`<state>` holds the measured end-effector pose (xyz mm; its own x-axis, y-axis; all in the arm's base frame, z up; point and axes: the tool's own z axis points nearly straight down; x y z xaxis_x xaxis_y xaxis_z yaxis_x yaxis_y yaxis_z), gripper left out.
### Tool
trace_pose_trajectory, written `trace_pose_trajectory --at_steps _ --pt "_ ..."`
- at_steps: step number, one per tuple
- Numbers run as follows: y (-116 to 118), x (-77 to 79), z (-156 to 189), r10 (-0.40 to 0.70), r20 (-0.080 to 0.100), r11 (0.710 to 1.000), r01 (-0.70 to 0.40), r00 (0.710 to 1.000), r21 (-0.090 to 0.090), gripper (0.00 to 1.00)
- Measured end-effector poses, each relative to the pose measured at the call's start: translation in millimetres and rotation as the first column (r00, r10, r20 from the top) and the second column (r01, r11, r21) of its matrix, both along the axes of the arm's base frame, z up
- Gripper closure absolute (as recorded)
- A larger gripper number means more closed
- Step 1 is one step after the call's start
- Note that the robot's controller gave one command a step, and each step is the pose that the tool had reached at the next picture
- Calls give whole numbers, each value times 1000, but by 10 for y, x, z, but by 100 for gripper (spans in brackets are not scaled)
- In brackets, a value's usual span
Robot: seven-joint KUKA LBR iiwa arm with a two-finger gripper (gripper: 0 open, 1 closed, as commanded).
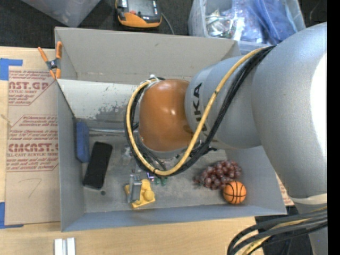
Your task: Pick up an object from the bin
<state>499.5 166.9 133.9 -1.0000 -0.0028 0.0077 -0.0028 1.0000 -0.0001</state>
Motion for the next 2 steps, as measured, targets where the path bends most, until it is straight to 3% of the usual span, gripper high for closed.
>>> trace_pose_trajectory --at_steps 1,2 --pt "-10 22 39 -3 7 1000 3 1000 2 0" --pt "-511 -107 -636 -80 8 997 80 997 2 0"
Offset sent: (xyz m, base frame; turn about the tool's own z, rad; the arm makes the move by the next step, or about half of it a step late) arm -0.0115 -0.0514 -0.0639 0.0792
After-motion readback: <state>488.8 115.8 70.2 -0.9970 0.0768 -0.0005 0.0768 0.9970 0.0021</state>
